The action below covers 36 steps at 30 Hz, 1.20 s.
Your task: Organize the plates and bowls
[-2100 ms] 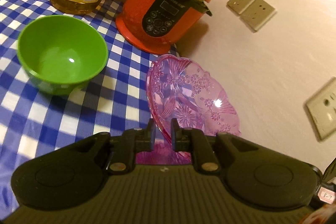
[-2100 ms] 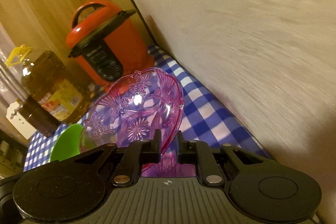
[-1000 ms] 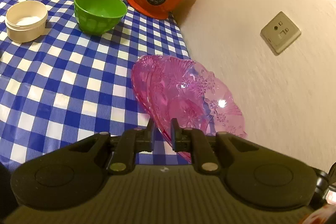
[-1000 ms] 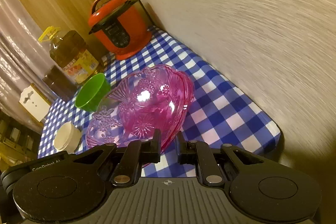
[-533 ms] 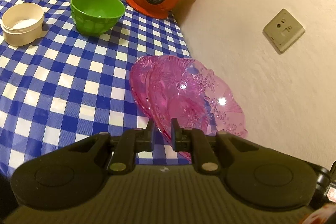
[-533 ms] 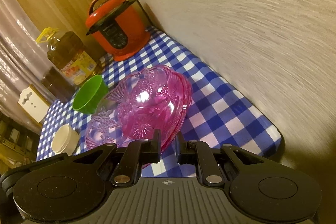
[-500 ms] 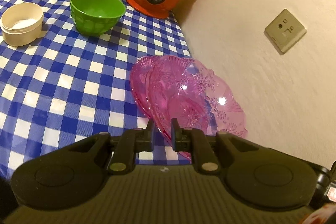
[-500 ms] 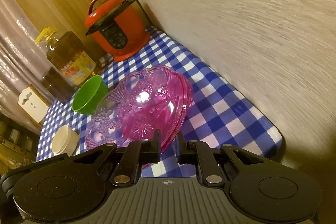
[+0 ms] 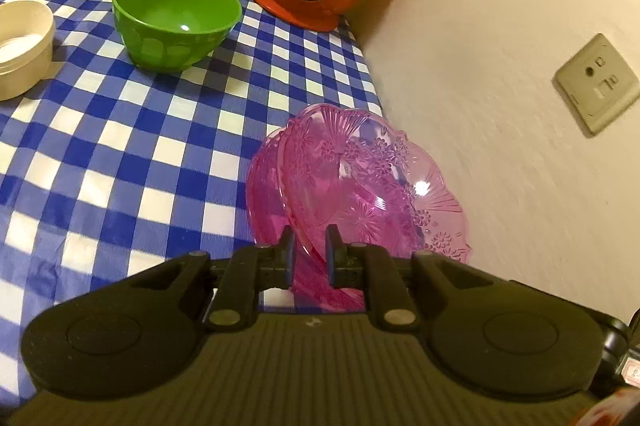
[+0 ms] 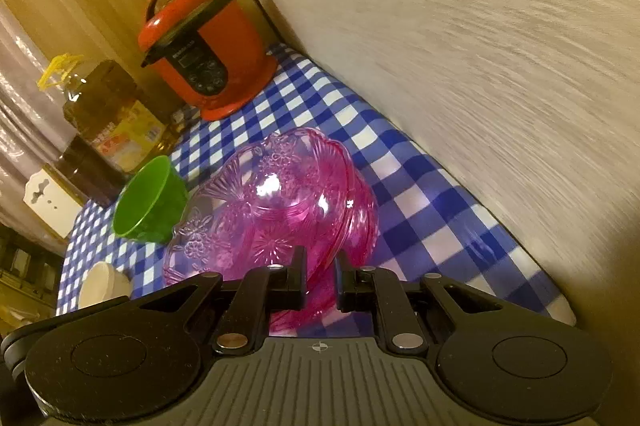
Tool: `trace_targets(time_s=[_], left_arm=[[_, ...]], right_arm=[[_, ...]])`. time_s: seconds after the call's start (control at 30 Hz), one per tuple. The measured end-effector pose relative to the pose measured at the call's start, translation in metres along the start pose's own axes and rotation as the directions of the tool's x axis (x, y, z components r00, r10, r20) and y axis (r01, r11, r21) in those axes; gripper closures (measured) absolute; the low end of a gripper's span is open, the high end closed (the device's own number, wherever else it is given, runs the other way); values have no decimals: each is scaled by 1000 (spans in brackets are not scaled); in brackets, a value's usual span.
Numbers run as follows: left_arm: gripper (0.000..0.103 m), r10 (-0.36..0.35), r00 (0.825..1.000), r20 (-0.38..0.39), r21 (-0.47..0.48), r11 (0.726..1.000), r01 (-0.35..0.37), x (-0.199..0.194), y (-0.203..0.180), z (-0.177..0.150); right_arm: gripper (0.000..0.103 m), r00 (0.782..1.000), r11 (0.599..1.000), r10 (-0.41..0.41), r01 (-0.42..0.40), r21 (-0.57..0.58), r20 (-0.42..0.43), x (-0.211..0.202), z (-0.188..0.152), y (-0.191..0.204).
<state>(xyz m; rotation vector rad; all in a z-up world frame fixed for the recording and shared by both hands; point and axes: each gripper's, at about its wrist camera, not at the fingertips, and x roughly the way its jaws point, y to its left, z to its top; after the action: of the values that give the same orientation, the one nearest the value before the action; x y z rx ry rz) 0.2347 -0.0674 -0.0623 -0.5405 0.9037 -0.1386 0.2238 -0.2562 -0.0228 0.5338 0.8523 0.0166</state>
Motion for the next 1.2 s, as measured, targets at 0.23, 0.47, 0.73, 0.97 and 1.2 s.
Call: trace_targets(time_s=[0.23,0.47,0.73,0.97,1.2], left_arm=[[90,9,999,-34,-22,1000,-10,21,8,5],[90,23,999,-50,-24,999,-24,29,12,2],[66,52,999,-16,39,998,-51,21,8,5],[66,56,998,16,13,998,-56,2,18,2],[66,48,999,16,-2,999,-48,-2,21,1]], right_arm=[[90,1000,1000,-13,13,3,-27,21,5,-5],[90,999,1000,-25,25,-3,-43,32,2,-6],[52,999,1000,-18,18,11,-26,33,2,-13],[47,1000,999,-26,26,34,-3,20,-1,-18],[68,997,999,-30,29,18,69,19,0,-17]])
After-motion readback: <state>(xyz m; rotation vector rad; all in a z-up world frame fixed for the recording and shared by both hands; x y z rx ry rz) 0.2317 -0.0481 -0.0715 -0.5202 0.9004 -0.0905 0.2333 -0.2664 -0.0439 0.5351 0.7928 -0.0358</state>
